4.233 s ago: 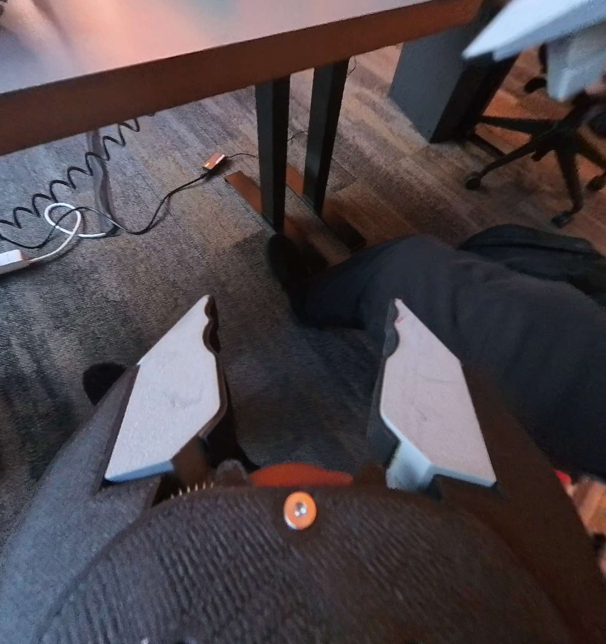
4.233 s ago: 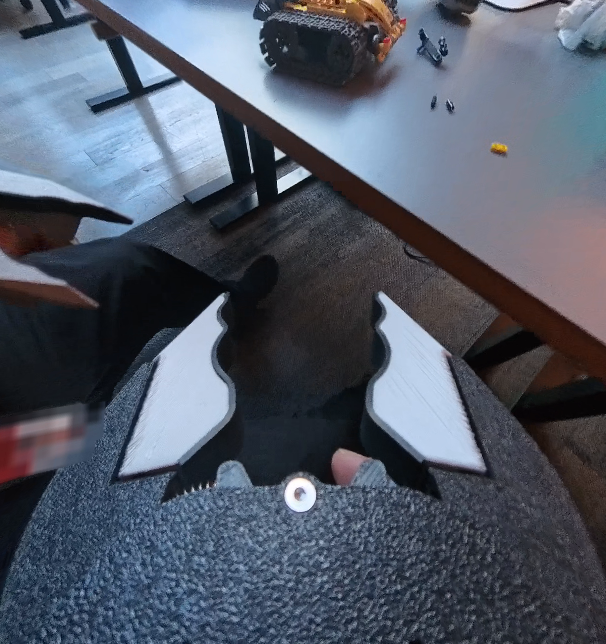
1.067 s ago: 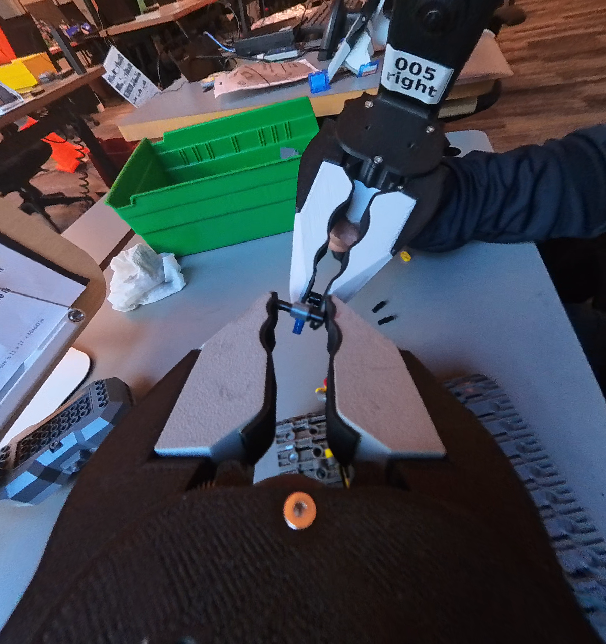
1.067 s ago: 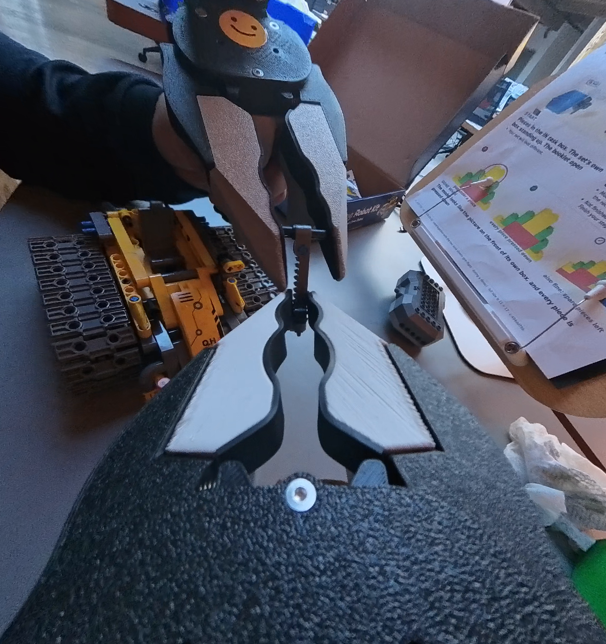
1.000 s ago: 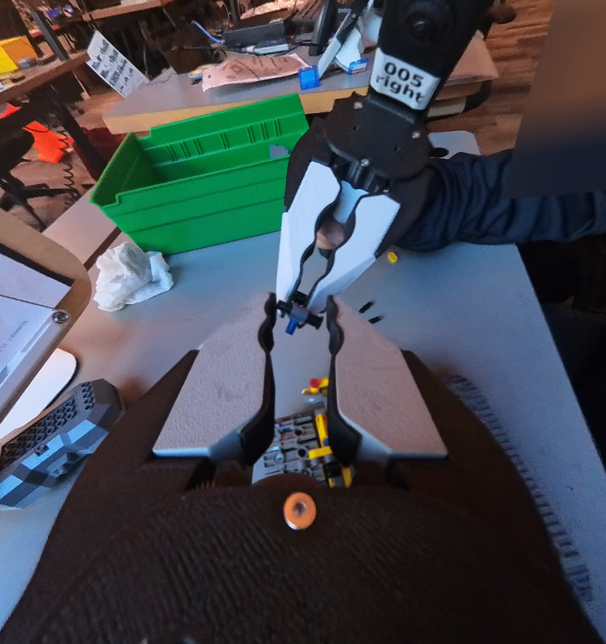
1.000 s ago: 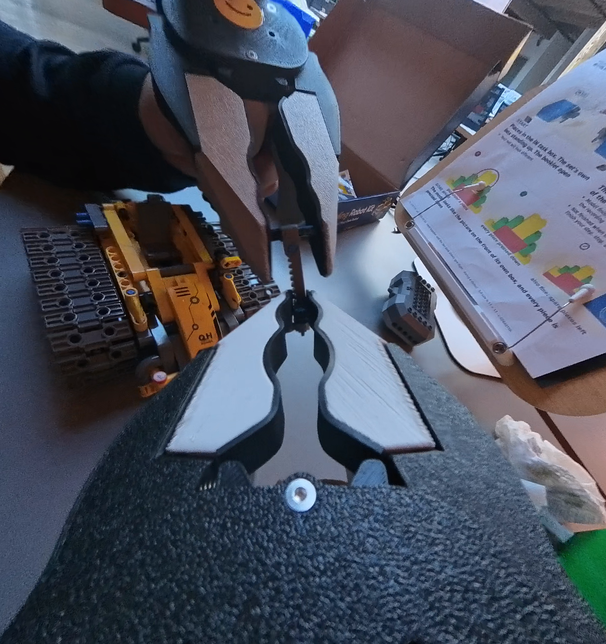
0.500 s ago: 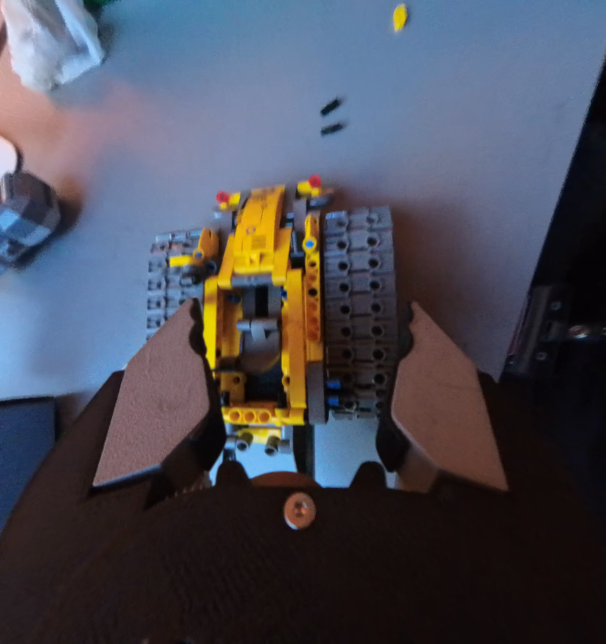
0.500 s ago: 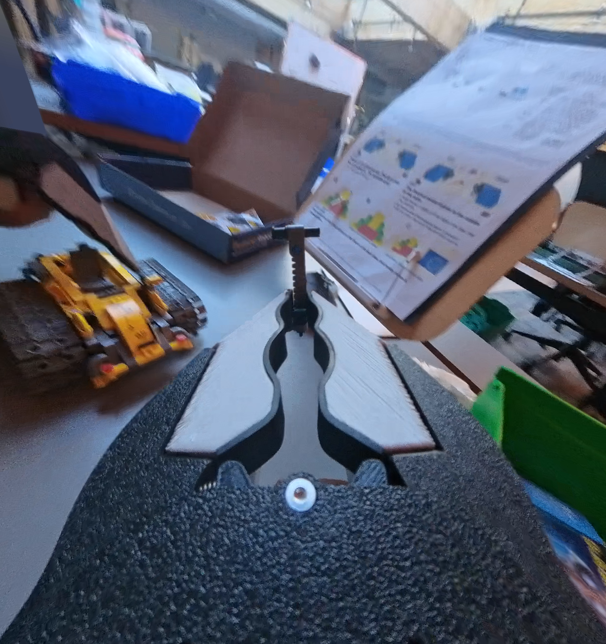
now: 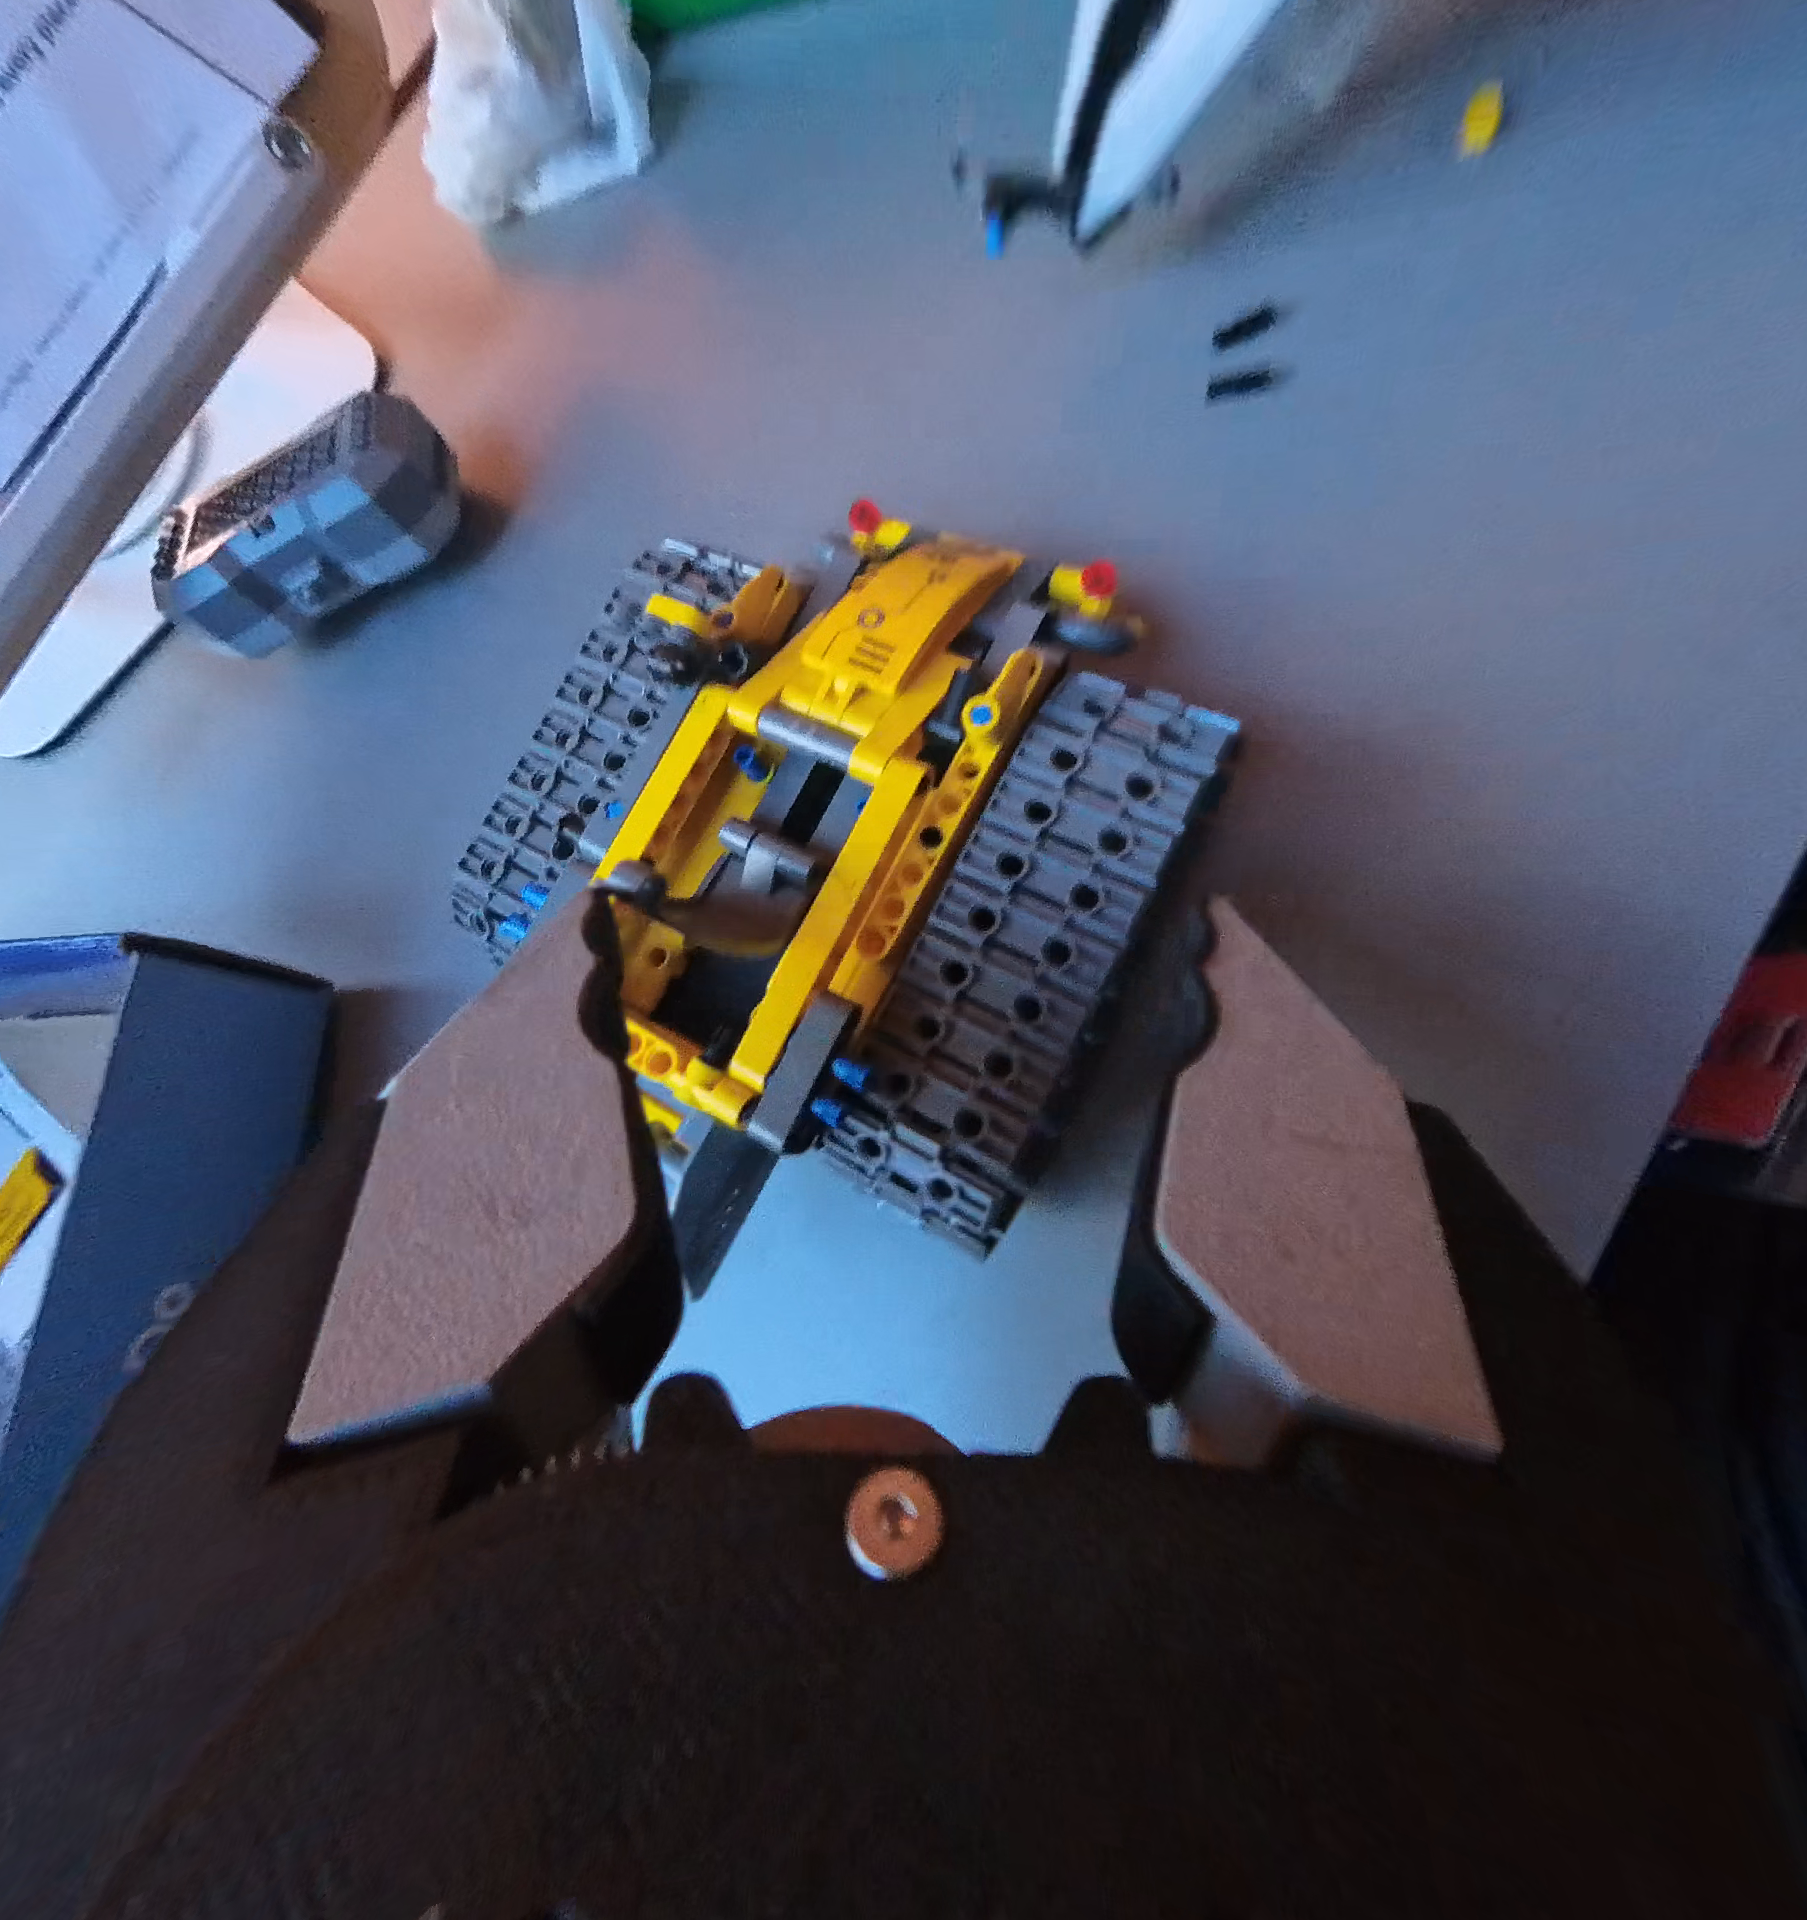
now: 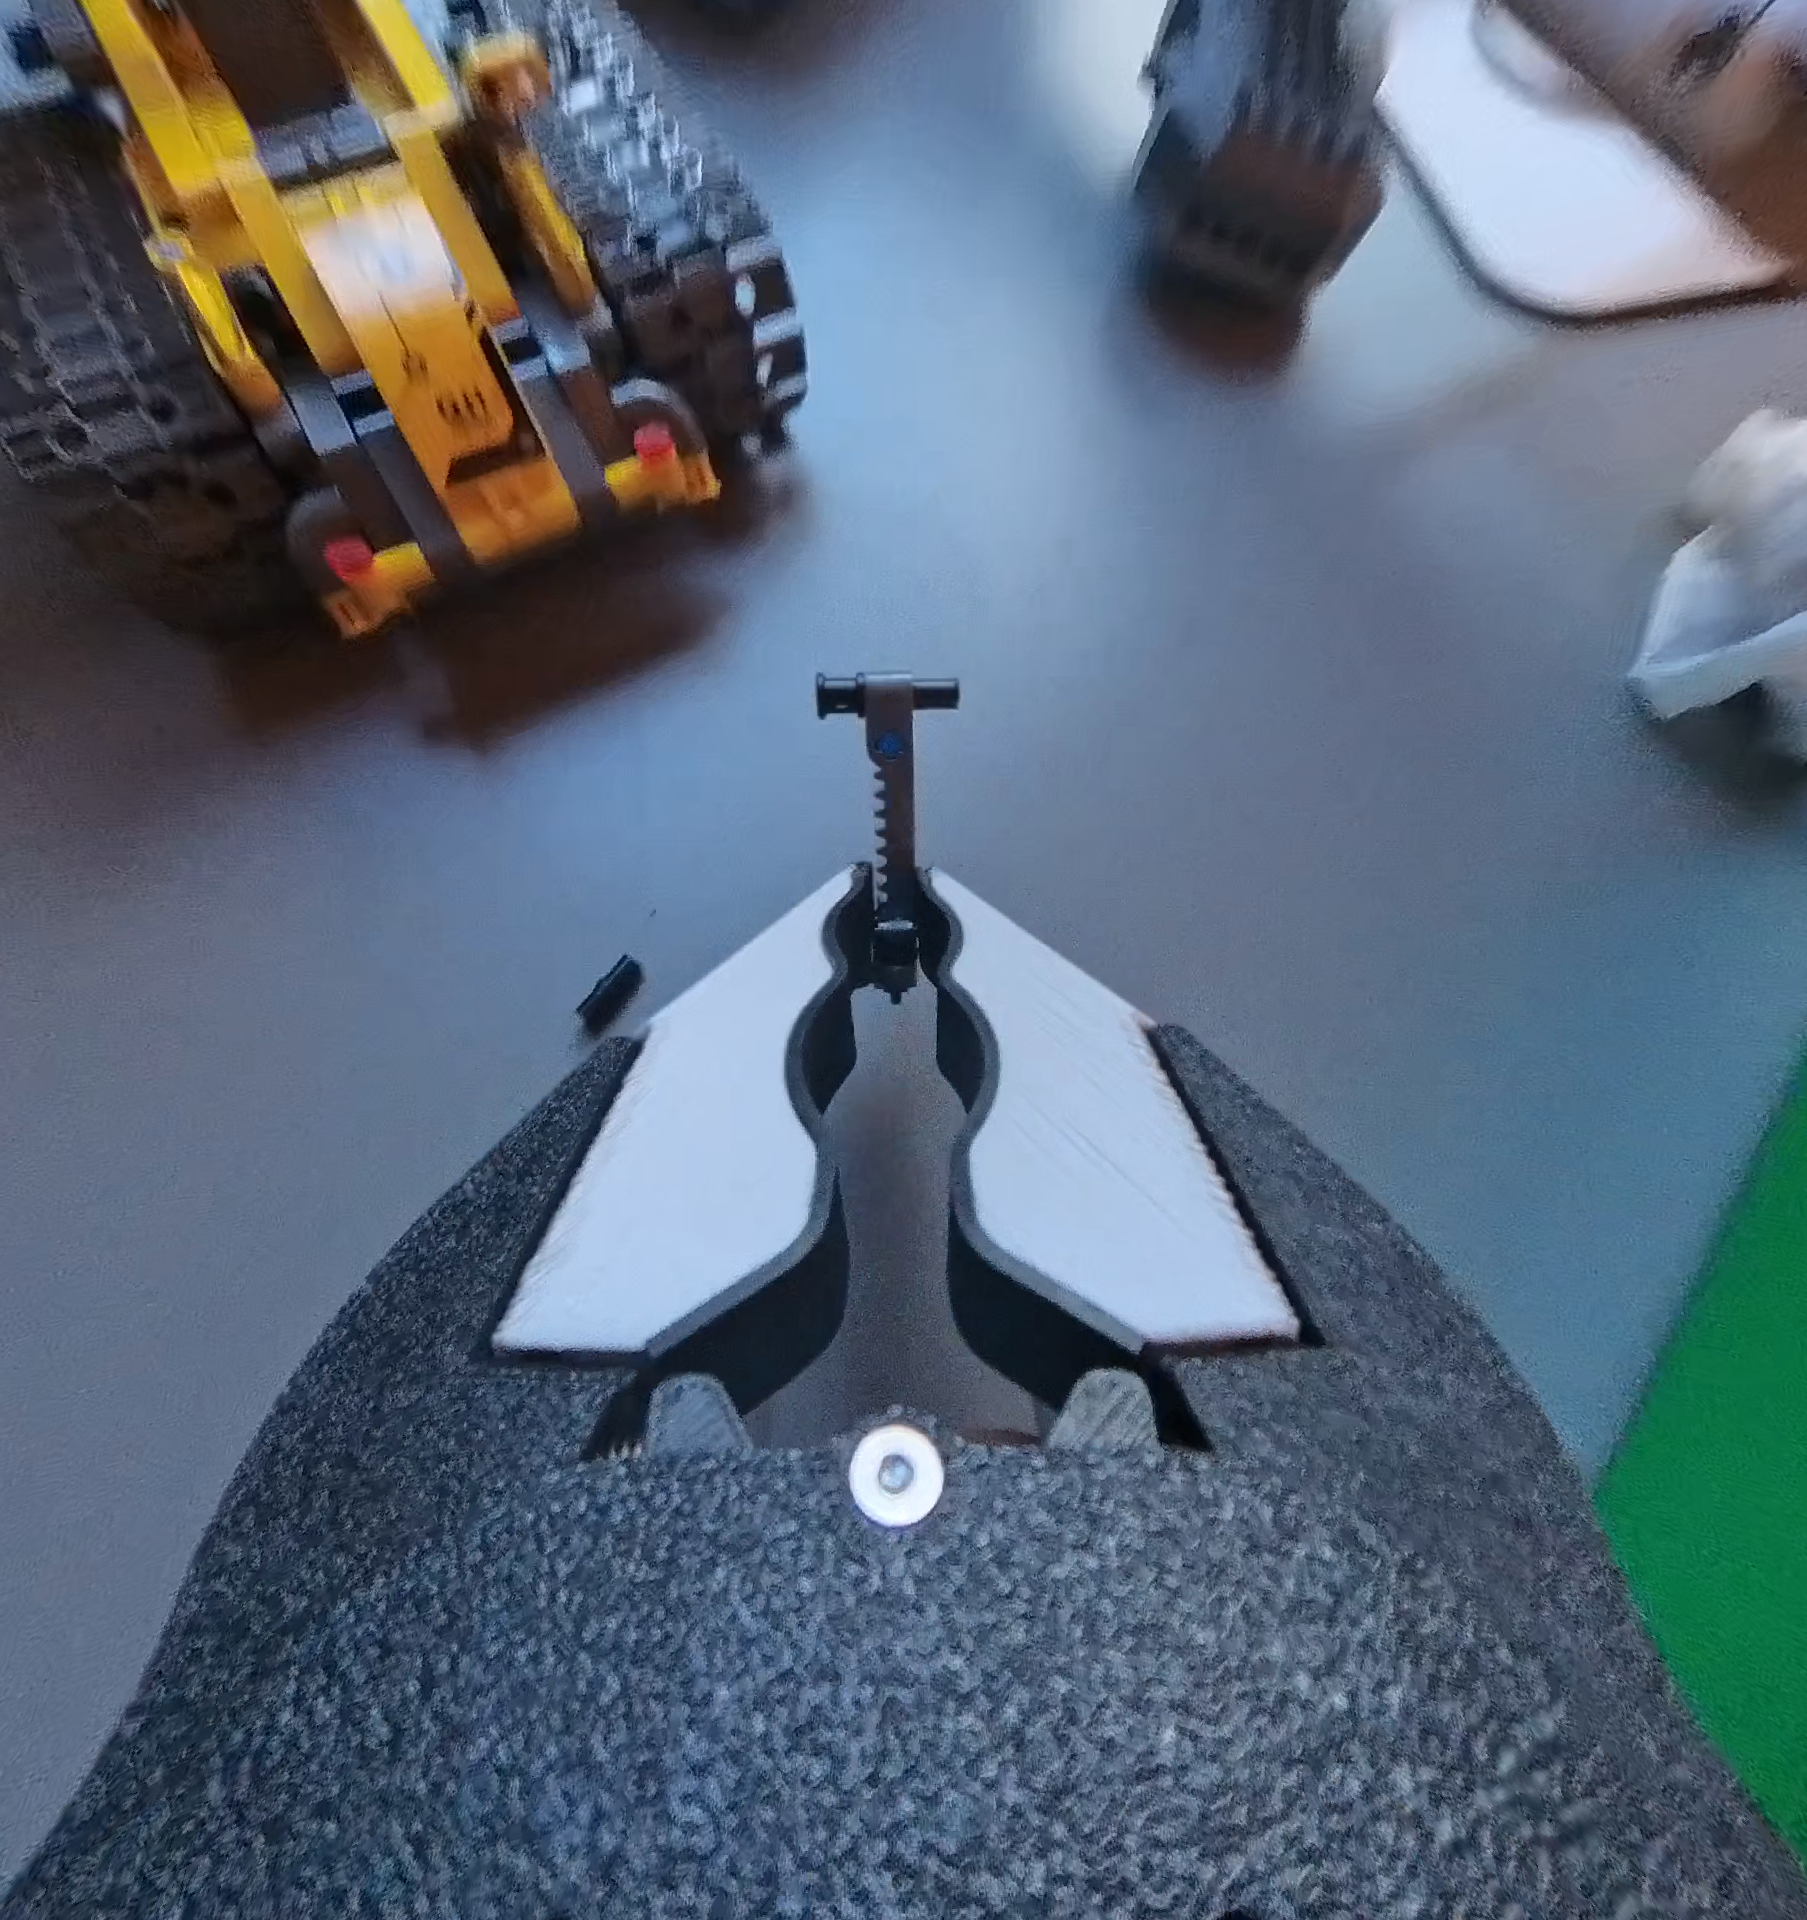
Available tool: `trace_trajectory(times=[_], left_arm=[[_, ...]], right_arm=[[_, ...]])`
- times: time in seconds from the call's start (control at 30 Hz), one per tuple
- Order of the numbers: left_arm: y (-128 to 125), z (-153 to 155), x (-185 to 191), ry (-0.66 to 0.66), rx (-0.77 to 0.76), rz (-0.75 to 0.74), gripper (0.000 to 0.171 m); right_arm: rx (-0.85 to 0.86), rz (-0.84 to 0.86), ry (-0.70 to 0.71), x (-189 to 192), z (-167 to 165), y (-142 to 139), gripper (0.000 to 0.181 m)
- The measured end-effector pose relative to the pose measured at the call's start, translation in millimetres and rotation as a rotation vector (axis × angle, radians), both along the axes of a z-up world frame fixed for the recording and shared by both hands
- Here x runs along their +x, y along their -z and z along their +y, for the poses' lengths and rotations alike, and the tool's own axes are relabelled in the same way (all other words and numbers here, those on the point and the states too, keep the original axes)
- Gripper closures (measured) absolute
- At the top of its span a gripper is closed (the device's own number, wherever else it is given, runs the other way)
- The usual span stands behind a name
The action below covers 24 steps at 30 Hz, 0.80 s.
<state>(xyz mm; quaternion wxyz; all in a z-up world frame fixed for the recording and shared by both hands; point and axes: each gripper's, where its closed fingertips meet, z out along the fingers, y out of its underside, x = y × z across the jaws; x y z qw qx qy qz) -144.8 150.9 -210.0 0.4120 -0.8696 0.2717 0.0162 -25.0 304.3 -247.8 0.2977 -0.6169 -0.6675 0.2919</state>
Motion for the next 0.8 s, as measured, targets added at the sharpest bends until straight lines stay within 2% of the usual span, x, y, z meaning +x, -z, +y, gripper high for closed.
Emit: trace_trajectory(times=[0.03,0.13,0.23,0.3,0.4,0.47,0.63,0.73,0.8], left_arm=[[-3,1,2,-0.009,0.017,-0.017,0.065],[-6,-1,3,-0.009,0.061,0.019,0.067],[-11,-8,-7,-0.037,0.095,0.038,0.07],[-17,-14,-5,-0.047,0.128,-0.06,0.074],[-19,-26,8,-0.01,0.153,-0.244,0.085],[-15,-31,15,0.013,0.147,-0.285,0.09],[-11,-36,33,0.059,0.125,-0.279,0.088],[-5,-42,46,0.082,0.105,-0.292,0.094],[1,-47,54,0.104,0.084,-0.29,0.095]], right_arm=[[0.006,-0.031,0.002,3,-2,4,0.174],[0.042,-0.064,0.035,24,-1,-2,0.152],[0.017,-0.034,0.105,63,1,-19,0.148],[-0.012,-0.024,0.132,96,-3,-22,0.147],[-0.107,-0.028,0.115,127,-19,-9,0.153],[-0.121,-0.024,0.116,130,-23,0,0.153],[-0.11,-0.08,0.011,117,-30,16,0.154],[-0.123,-0.113,-0.024,111,-30,23,0.172],[-0.112,-0.121,-0.022,110,-26,21,0.175]])
